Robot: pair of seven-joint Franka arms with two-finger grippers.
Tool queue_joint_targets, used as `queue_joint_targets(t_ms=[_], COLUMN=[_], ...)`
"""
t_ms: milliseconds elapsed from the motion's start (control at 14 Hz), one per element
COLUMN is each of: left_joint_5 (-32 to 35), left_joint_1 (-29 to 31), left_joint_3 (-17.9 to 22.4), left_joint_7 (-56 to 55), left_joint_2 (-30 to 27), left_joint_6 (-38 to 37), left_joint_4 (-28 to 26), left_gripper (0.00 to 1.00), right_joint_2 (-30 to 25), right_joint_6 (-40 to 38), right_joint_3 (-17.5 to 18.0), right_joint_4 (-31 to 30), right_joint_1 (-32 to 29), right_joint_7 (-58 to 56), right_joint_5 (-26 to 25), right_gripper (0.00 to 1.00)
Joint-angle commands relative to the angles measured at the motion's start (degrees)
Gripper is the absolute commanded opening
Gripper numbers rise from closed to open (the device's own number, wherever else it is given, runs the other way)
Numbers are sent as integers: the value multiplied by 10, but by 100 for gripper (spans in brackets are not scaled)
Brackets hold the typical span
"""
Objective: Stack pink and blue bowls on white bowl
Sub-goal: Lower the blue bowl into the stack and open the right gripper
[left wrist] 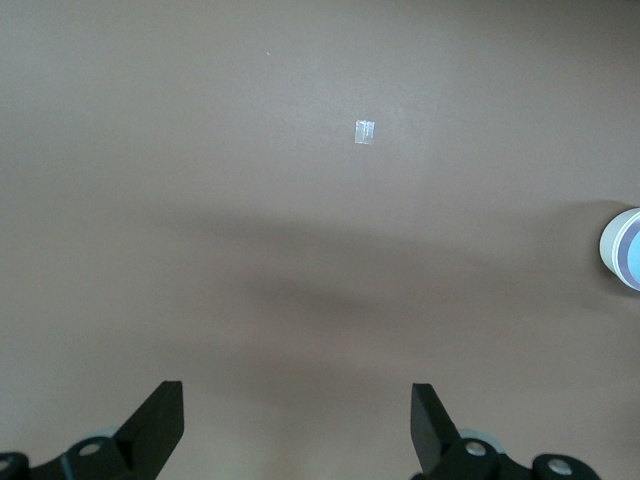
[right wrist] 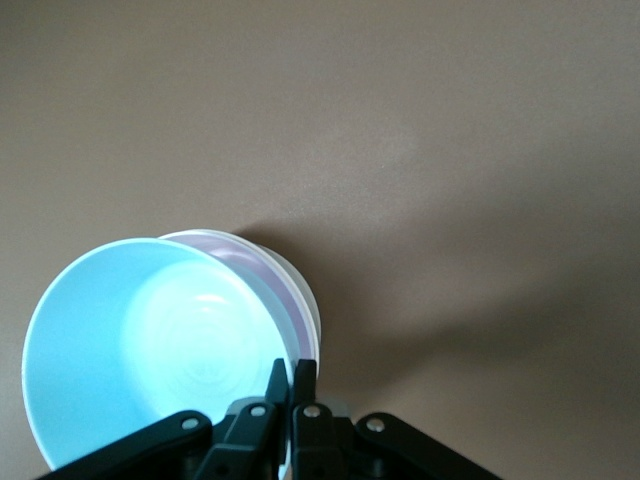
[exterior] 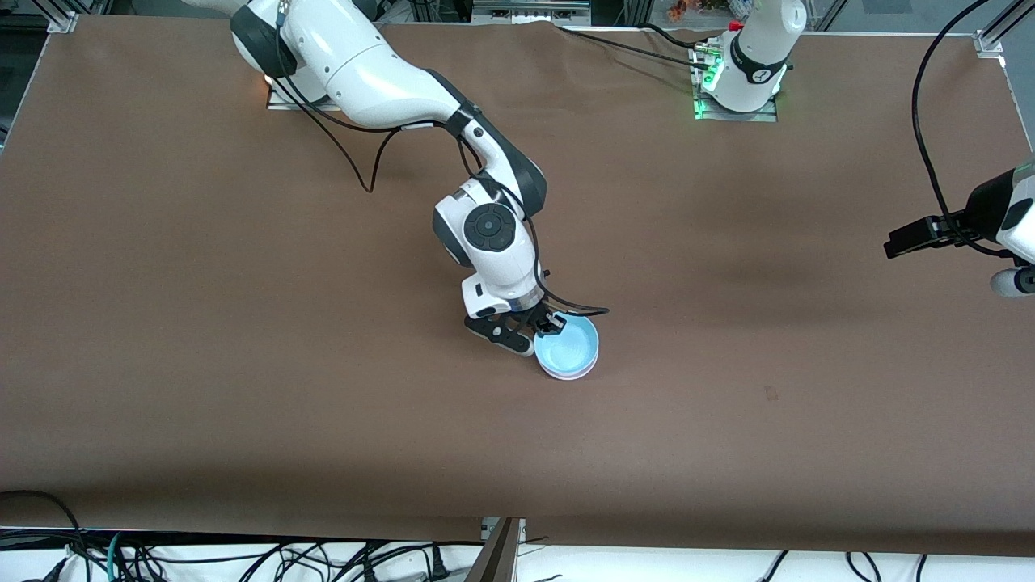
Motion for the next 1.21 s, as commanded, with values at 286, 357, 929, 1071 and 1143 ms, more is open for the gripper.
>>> queue_joint_targets(t_ms=[286, 357, 929, 1071, 1143], left_joint_5=[3, 3, 3, 3, 3], left_joint_1=[-2, -2, -2, -2, -2], left_joint_3=[1, 1, 1, 1, 1], left_joint_7=[8, 7, 8, 8, 8], left_joint_2=[0, 0, 0, 0, 0], left_joint_6=[-1, -1, -1, -1, -1], left_joint_4=[2, 2, 2, 2, 2], left_gripper=[100, 100, 100, 100, 100], right_joint_2=[23, 23, 6, -25, -45], right_joint_6=[10, 11, -19, -46, -67], right_joint_3=[-10, -12, -14, -17, -14], right_joint_4=[28, 28, 28, 28, 27], right_joint_1=[9, 9, 3, -10, -28], right_joint_7=[11, 10, 7, -13, -51], right_joint_5=[-10, -10, -6, -7, -8], right_gripper=[0, 0, 62, 100, 100])
